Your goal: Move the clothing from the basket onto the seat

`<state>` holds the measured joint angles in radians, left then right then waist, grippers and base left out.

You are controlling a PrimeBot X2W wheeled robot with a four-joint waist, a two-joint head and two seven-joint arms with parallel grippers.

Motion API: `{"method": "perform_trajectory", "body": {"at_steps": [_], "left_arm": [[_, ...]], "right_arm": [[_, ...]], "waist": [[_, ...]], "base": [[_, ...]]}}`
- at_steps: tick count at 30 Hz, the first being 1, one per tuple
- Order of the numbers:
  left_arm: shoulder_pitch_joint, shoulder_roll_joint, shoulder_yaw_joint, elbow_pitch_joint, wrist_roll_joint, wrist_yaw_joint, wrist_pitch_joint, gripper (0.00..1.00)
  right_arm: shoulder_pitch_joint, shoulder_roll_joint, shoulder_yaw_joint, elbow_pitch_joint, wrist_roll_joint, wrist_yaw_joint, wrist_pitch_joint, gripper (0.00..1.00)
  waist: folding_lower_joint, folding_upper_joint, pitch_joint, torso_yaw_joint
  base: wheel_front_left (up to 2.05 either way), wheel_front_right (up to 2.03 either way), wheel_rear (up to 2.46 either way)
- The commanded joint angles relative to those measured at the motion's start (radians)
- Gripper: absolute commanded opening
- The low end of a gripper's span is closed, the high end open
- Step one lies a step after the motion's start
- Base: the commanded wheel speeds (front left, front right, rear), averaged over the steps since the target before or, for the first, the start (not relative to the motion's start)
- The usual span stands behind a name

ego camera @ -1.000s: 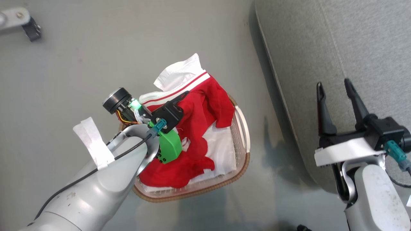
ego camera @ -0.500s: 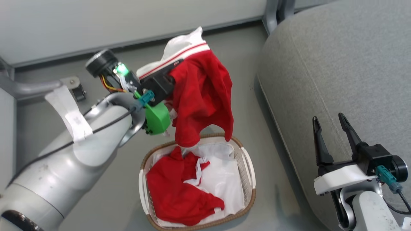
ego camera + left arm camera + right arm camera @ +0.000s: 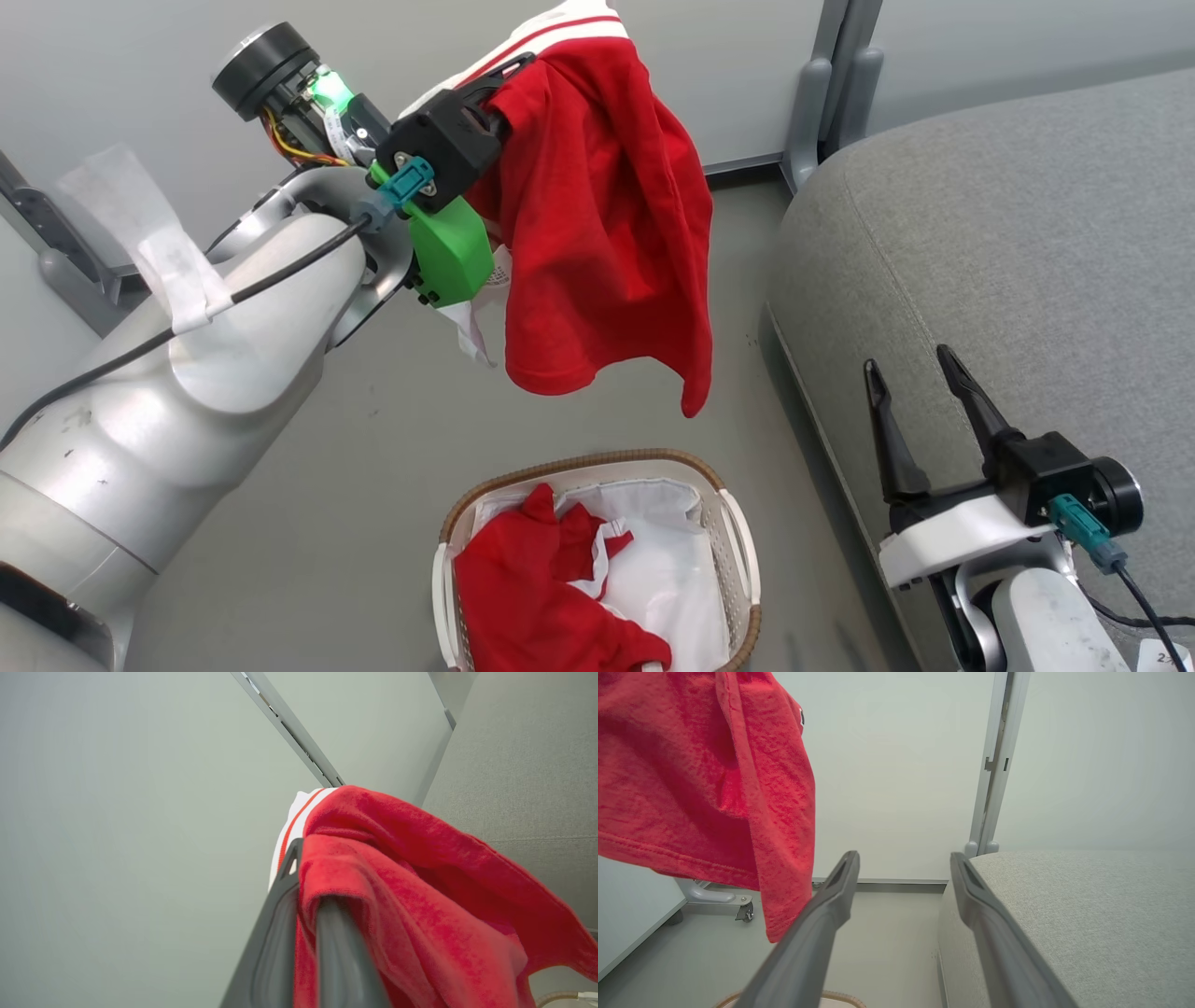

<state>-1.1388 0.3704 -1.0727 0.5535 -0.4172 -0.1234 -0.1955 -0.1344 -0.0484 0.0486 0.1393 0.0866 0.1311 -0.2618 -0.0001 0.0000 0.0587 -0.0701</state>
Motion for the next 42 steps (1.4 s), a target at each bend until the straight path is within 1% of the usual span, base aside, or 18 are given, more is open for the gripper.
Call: {"method": "perform_trajectory", "body": {"at_steps": [1, 4, 11, 14, 17, 27, 30, 37, 41, 42], "left_arm": [[-0.017, -0.004, 0.006, 0.000, -0.008, 0.005, -0.001, 0.00], [-0.010, -0.012, -0.003, -0.007, -0.010, 0.010, 0.009, 0.00], [-0.006, -0.028, -0.026, -0.029, -0.012, 0.012, 0.040, 0.00], [-0.017, -0.034, -0.030, -0.038, -0.017, 0.011, 0.047, 0.00], [-0.018, -0.043, -0.035, -0.048, -0.021, 0.013, 0.053, 0.00], [-0.019, -0.080, -0.061, -0.093, -0.019, 0.013, 0.047, 0.00], [-0.010, -0.088, -0.071, -0.110, -0.017, 0.017, 0.046, 0.00], [0.010, -0.094, -0.088, -0.138, -0.016, 0.021, 0.043, 0.00], [0.015, -0.095, -0.096, -0.152, -0.015, 0.022, 0.037, 0.00], [0.017, -0.095, -0.097, -0.154, -0.016, 0.022, 0.035, 0.00]], "right_arm": [[-0.015, -0.004, 0.010, -0.005, 0.005, -0.001, -0.005, 1.00], [-0.033, -0.004, 0.033, -0.012, 0.013, -0.001, -0.005, 1.00], [-0.127, -0.003, 0.151, 0.014, -0.008, -0.001, -0.005, 1.00], [-0.177, -0.004, 0.205, 0.032, 0.000, -0.001, -0.005, 1.00], [-0.219, -0.004, 0.231, 0.070, 0.004, -0.001, -0.005, 1.00], [-0.346, -0.004, 0.237, 0.240, -0.056, -0.001, -0.005, 1.00], [-0.372, -0.004, 0.224, 0.279, -0.073, -0.001, -0.005, 1.00], [-0.419, -0.004, 0.194, 0.322, -0.097, -0.001, -0.005, 1.00], [-0.439, -0.003, 0.213, 0.359, -0.106, -0.001, -0.005, 1.00], [-0.442, -0.004, 0.219, 0.374, -0.102, -0.001, -0.005, 0.95]], "waist": [[0.0001, 0.0000, -0.010, 0.006], [0.0001, 0.0000, -0.015, 0.010], [0.0001, 0.0000, -0.033, 0.029], [0.0001, 0.0000, -0.038, 0.040], [0.0001, 0.0000, -0.043, 0.053], [0.0001, 0.0000, -0.057, 0.109], [0.0001, 0.0000, -0.063, 0.121], [0.0001, 0.0000, -0.075, 0.129], [0.0001, 0.0000, -0.080, 0.129], [0.0001, 0.0000, -0.081, 0.129]], "base": [[0.00, 0.00, 0.00], [0.00, 0.00, 0.00], [0.00, 0.00, 0.00], [0.00, 0.00, 0.00], [0.00, 0.00, 0.00], [0.00, 0.00, 0.00], [0.00, 0.00, 0.00], [0.00, 0.00, 0.00], [0.00, 0.00, 0.00], [0.00, 0.00, 0.00]]}}
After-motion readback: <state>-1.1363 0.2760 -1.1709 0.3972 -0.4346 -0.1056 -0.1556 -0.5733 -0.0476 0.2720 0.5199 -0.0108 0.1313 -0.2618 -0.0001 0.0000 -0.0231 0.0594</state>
